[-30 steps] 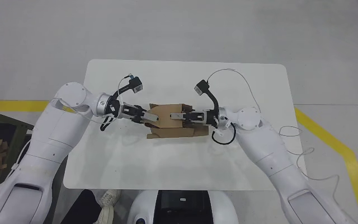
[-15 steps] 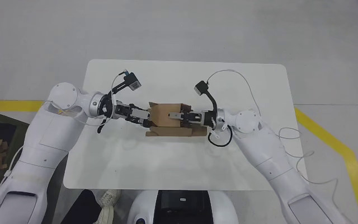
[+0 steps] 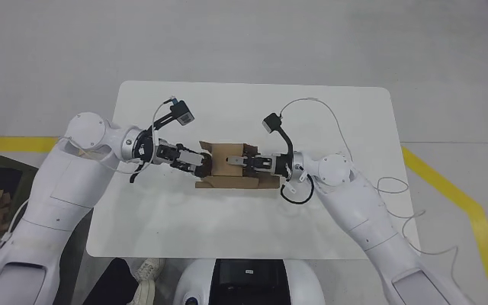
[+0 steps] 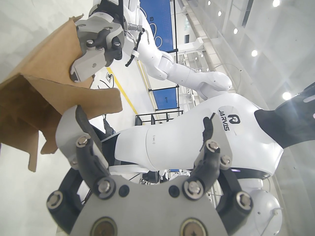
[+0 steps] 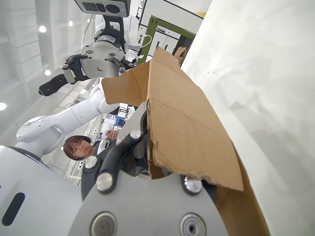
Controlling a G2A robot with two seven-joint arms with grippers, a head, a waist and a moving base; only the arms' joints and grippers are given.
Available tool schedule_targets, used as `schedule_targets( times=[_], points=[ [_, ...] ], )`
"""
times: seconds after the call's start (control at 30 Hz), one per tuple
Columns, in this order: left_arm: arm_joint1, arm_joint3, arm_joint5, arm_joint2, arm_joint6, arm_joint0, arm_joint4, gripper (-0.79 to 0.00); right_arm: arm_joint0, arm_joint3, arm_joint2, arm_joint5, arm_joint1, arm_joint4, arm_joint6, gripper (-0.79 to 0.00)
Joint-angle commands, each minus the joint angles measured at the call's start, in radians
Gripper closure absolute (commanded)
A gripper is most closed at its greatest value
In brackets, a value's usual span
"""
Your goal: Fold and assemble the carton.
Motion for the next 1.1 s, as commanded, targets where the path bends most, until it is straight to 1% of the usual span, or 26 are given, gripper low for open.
schedule_targets(
  times=[0.0, 0.4, 0.8, 1.07],
  points=[
    [-0.004, 0.003, -0.002, 0.008, 0.0, -0.005, 0.006, -0.785, 0.0, 0.001, -0.001, 0.003, -0.001, 0.005, 0.005, 0.0],
    [-0.016, -0.012, -0.01, 0.024, 0.021, -0.01, 0.049, -0.785, 0.001, 0.008, -0.013, -0.002, -0.008, 0.014, 0.01, 0.0],
    [-0.004, 0.036, -0.017, -0.065, 0.025, 0.022, -0.014, -0.785, -0.016, 0.01, 0.02, -0.016, -0.003, 0.049, 0.019, 0.0],
    [-0.004, 0.064, -0.008, -0.08, 0.031, 0.024, -0.006, -0.785, -0.036, -0.018, 0.021, -0.009, 0.0, 0.077, 0.067, 0.0]
  ],
)
